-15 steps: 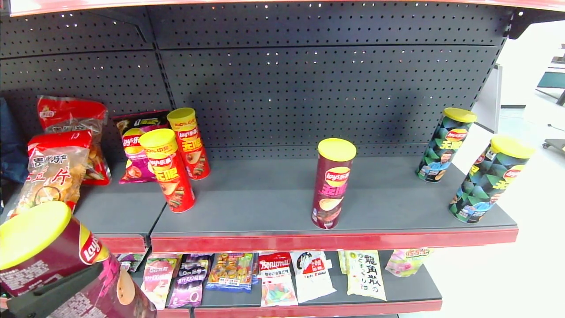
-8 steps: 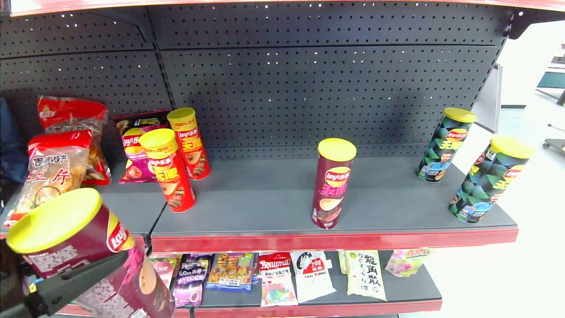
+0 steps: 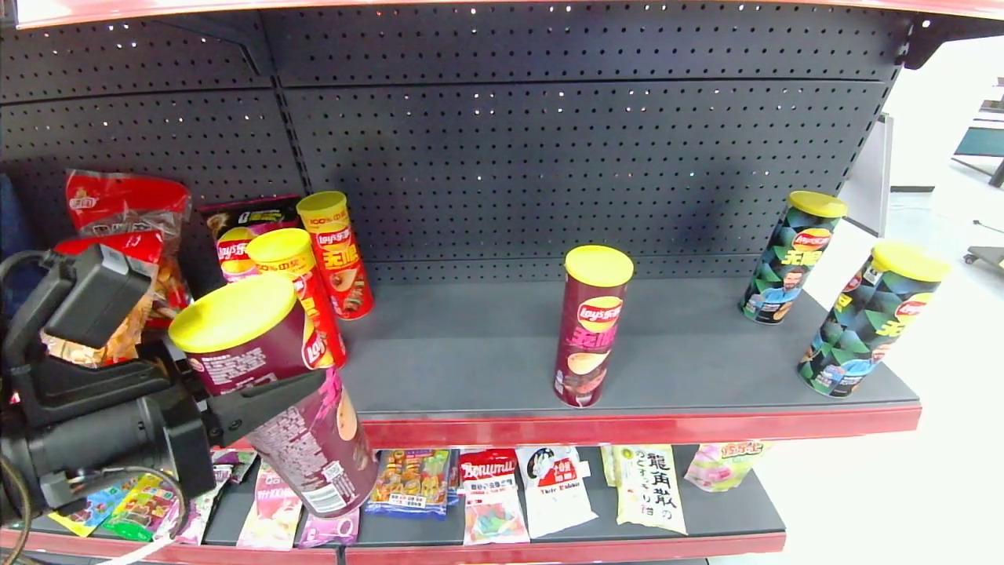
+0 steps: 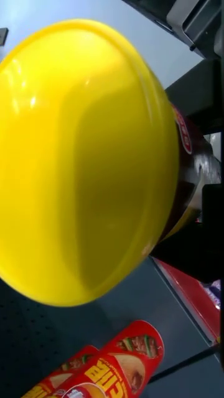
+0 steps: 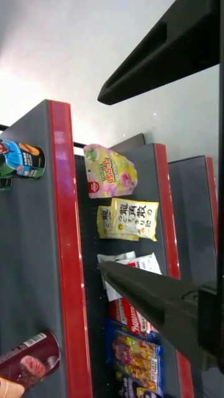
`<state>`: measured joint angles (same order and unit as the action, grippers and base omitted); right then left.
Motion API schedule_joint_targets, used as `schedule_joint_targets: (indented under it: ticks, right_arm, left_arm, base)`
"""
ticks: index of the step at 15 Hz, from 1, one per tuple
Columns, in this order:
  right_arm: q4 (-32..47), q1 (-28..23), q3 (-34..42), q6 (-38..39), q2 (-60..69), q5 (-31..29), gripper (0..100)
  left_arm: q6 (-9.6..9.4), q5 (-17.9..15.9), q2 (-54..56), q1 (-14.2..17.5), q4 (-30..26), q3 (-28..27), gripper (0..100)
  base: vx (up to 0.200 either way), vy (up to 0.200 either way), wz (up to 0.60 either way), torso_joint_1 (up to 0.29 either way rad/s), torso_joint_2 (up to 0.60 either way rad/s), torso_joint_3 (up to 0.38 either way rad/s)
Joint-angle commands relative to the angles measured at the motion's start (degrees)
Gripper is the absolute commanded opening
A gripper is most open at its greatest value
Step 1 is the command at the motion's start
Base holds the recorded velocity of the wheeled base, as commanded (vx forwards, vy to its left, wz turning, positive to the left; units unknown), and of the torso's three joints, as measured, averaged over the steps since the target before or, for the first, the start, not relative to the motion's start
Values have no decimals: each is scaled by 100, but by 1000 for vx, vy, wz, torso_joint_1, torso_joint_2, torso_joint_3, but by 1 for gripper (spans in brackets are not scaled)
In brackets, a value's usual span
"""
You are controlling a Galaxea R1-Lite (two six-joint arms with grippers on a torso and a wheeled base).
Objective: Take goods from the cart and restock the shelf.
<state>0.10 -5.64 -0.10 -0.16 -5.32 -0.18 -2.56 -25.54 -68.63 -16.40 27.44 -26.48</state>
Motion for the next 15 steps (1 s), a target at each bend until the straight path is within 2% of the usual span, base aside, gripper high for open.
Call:
schedule_joint_targets:
  ticks: [1, 4, 6, 9, 12, 15]
  right_arm:
    - [-1, 2, 1, -2, -22, 1, 100]
    - [-1, 2, 1, -11, -22, 1, 100]
    - [-1, 2, 1, -11, -31, 1, 100]
    - [-1, 2, 1, -2, -22, 1, 100]
    - [-1, 2, 1, 7, -22, 1, 100]
    - [-1, 2, 1, 7, -22, 1, 100]
  left_arm:
    - [-8, 23, -212, 14, 7, -7, 0]
    - [10, 295, -247, 93, 7, 29, 0]
    - [10, 313, -256, 93, 7, 2, 0]
    - [1, 576, -484, 348, 24, -68, 0]
    - [-16, 664, -880, 356, 24, -411, 0]
    - [-25, 708, -1091, 356, 24, -525, 0]
  base:
    - [0, 0, -600, 7, 2, 12]
    - [0, 0, -600, 2, -1, 4]
    - [0, 0, -600, 12, 7, -2]
    - [0, 0, 0, 0, 0, 0]
    - [0, 0, 0, 0, 0, 0]
    - [0, 0, 0, 0, 0, 0]
